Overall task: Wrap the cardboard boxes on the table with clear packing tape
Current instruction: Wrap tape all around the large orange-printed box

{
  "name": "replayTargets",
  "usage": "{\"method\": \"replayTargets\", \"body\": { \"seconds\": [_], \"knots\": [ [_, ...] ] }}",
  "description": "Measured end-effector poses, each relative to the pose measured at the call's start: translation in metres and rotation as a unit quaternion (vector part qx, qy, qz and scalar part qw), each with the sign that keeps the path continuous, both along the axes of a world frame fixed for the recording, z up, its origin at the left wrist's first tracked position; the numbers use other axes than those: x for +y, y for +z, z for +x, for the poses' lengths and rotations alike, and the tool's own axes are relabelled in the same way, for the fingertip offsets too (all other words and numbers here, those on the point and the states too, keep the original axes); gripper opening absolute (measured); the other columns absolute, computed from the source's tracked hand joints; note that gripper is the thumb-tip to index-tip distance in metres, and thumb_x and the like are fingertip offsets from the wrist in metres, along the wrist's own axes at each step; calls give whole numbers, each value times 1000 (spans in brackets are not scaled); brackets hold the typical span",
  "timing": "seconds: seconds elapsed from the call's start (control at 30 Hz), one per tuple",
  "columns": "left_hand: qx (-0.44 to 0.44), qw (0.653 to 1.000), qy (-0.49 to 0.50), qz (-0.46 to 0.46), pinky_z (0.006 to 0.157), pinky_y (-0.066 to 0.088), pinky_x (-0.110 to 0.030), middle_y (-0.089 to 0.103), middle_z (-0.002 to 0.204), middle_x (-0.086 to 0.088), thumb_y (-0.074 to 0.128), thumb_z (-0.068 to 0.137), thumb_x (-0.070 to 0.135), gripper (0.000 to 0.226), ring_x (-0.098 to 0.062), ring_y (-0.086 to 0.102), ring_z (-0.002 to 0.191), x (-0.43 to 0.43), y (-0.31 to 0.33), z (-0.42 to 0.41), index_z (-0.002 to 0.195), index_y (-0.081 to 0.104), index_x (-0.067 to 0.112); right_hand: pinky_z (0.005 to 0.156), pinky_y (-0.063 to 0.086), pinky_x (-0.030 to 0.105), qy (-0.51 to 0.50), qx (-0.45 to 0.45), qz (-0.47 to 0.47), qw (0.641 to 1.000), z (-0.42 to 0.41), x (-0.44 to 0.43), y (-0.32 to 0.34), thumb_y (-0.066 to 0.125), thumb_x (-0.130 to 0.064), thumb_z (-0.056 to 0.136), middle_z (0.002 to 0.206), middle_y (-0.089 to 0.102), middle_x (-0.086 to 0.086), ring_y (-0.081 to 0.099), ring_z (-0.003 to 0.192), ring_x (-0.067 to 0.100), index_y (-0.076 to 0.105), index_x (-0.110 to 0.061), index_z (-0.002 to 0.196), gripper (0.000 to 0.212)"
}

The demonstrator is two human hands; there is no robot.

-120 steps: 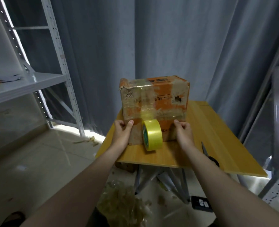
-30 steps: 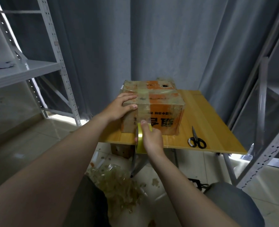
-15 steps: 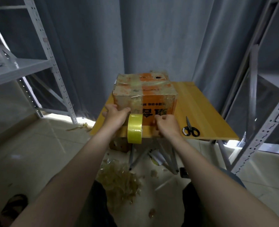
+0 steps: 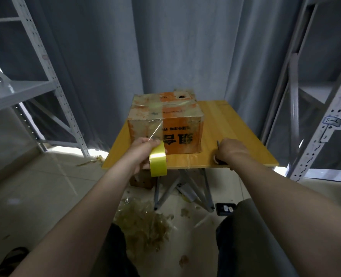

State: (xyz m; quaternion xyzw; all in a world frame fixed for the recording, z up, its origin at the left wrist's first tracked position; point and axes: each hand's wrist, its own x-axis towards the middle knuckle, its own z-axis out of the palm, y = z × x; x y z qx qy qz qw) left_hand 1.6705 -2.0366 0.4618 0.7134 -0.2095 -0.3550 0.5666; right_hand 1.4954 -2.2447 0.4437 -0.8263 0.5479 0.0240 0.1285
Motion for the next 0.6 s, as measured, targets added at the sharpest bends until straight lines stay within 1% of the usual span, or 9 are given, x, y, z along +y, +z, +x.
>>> {"method": "replayTargets", "body": {
  "seconds": [0.17,0.27,0.33,0.37,0.4,0.43,0.5,0.53,0.6],
  "knots": [
    [2,1000,27,14,82,60,-42,81,90,-6,59,105,32,21,-22,76,86,-7,-1,4,119,63,16,75,51,35,11,25,-1,1000,-5,1,-3,68,-40,90,101,59,10,67,108,33,49,-17,96,32],
    [6,998,49,43,82,62,-42,80,95,-9,63,103,32,21,-23,76,89,-14,0,7,117,65,17,73,48,35,-4,-32,-14,999,-6,0,-6,65,-38,94,101,65,11,66,100,32,51,-15,80,31],
    [4,996,70,61,76,64,-41,77,105,-10,66,101,34,25,-26,75,94,-18,0,11,118,65,15,69,46,35,-15,-102,3,995,-7,-1,-8,63,-43,97,88,63,8,63,88,30,54,-14,78,36],
    [-1,995,77,68,71,63,-39,76,108,-10,66,101,34,26,-26,74,94,-21,0,12,118,65,14,65,44,35,-27,-166,20,986,-8,-2,-8,64,-45,96,81,61,7,61,81,29,58,-13,79,37],
    [-6,994,81,71,65,61,-37,74,107,-10,67,100,34,27,-26,73,90,-23,1,13,118,65,14,59,39,34,-45,-250,36,967,-7,-1,-5,66,-47,95,74,60,8,57,74,29,62,-10,78,40],
    [-10,994,85,73,59,59,-34,72,103,-9,67,100,34,27,-24,71,85,-24,1,15,117,64,13,54,35,34,-69,-346,49,934,-4,2,-2,69,-47,93,67,57,7,53,67,28,62,-9,71,44],
    [-11,993,89,78,54,55,-32,70,96,-7,68,100,34,27,-22,69,79,-27,3,17,116,65,13,52,32,36,-86,-510,45,855,4,11,15,74,-46,89,54,46,2,44,55,25,54,-12,56,51],
    [-12,992,91,83,53,53,-31,69,96,-7,68,99,34,29,-22,68,80,-28,4,18,117,65,12,51,34,36,-66,-560,41,825,9,19,27,76,-44,88,51,45,-1,43,51,23,54,-13,56,50],
    [-14,991,95,89,46,50,-28,69,102,-8,70,98,36,33,-23,69,85,-30,6,20,119,64,12,49,40,32,16,-601,42,798,21,36,52,79,-40,87,55,57,-8,50,49,16,66,-16,66,35]
  ]
}}
